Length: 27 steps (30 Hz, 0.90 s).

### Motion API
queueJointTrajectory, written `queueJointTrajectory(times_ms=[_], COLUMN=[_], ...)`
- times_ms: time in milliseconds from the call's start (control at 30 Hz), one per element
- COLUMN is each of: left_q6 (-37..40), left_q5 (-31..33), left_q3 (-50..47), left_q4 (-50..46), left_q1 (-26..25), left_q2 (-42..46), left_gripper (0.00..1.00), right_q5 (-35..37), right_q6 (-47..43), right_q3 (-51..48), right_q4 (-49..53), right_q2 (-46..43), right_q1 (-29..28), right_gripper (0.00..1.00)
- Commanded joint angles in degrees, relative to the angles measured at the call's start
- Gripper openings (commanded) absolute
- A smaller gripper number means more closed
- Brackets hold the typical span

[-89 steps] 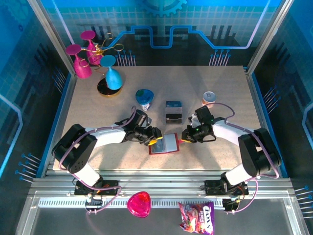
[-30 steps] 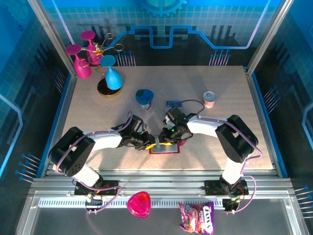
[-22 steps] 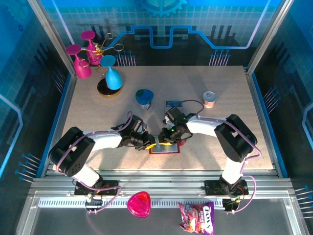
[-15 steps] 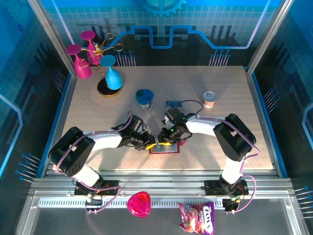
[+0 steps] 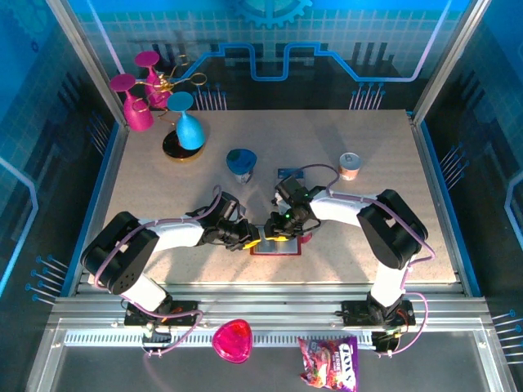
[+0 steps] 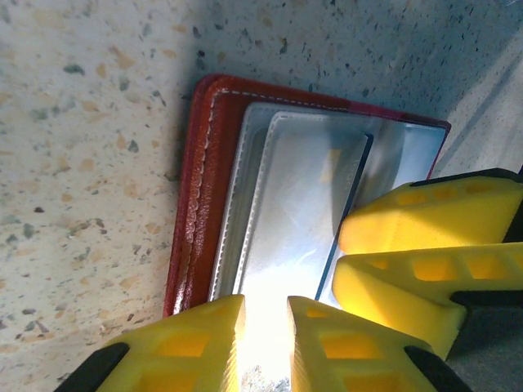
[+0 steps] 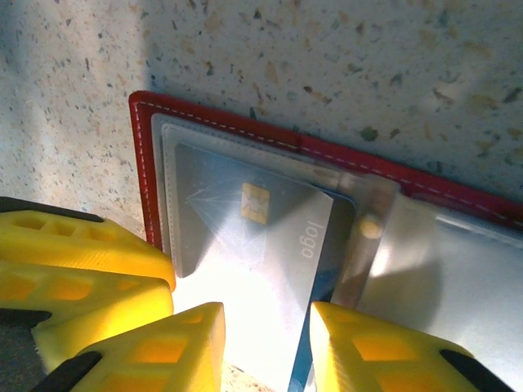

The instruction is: Take the credit cards out of the card holder

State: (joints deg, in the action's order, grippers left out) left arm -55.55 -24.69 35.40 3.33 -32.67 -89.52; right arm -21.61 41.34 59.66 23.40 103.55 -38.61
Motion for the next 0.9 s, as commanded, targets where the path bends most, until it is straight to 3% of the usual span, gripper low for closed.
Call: queueJointTrajectory(times_ms=[0,867], left_q6=[0.4,0.8], left_q5=[0.3,-0.1], left_q3=[-1.1,1.9], left_q4=[-0.6,-2.4], left_q1=[0.4,0.5], left_q2=[-0.3,-0.1], left_gripper=[0.2,0.2], right_q5=[1.5,1.9], right_q6=[-1.2,-2.0], right_q3=[1.2,1.5], right_q4=[3.1,4.5], right_q2=[0.0,-3.1], right_q1=[-0.7,-0.2], right_gripper=[0.33,0.33])
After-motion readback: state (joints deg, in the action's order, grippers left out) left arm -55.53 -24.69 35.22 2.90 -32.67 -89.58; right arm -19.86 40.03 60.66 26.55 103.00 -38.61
